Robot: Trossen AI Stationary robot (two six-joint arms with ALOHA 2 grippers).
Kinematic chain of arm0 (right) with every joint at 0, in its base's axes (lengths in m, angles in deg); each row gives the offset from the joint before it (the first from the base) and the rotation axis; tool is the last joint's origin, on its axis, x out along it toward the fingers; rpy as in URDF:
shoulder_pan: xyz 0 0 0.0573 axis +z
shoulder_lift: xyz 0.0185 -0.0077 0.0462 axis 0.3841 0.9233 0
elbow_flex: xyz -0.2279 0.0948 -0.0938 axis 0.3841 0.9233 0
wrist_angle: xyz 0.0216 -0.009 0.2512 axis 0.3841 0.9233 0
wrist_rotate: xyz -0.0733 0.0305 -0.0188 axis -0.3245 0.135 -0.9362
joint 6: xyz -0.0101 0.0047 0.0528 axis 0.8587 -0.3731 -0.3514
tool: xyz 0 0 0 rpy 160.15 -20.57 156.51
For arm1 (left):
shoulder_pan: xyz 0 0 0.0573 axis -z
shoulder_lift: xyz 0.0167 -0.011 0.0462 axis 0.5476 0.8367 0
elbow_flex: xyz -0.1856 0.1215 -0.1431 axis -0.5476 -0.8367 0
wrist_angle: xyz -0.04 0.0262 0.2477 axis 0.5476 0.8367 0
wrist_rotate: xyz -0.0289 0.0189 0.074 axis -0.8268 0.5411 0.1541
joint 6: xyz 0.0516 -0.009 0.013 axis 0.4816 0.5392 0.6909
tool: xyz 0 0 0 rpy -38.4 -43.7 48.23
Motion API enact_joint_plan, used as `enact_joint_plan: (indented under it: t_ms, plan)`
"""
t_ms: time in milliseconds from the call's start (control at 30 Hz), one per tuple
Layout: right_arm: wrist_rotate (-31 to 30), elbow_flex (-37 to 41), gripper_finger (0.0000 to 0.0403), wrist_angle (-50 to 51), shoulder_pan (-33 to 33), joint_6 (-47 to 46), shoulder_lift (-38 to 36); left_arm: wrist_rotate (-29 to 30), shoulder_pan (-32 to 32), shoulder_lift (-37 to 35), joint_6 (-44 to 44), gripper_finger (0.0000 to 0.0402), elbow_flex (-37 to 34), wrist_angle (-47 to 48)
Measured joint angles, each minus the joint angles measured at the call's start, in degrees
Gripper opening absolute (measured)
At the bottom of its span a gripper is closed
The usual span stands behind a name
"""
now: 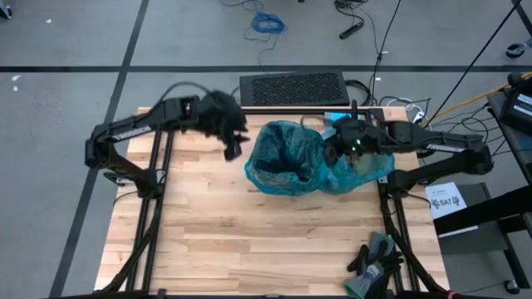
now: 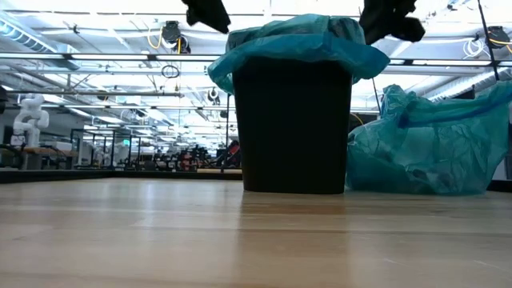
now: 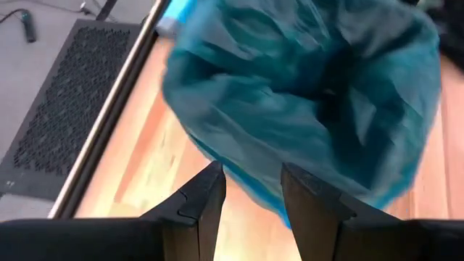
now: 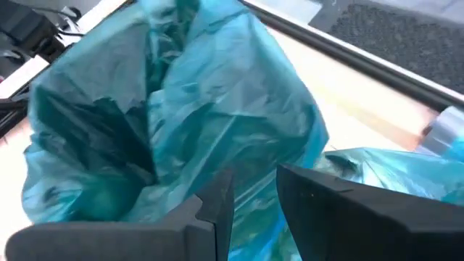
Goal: Place trash/remove bag and relplace
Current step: Put the blue trash bag into the black trash bin
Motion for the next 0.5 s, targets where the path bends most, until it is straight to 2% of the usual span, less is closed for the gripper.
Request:
enact_joint_plan:
  t_ms: [233, 367, 500]
  plan:
    - [11.12, 0.00, 0.0098, -1.82, -11.26, 6.60, 1.55, -16.43, -14.47, 2.44, 7.53, 0.0141, -0.02, -4.52]
    - [16.25, -0.03, 0.0098, -3.80, -15.87, 8.48, 2.96, -22.22, -20.49, 3.37, 11.43, 0.0141, -0.02, -4.79]
    - [21.08, -0.04, 0.0094, -1.96, -18.49, 9.26, 5.70, -24.66, -24.75, 4.18, 14.00, 0.0141, -0.02, -4.75]
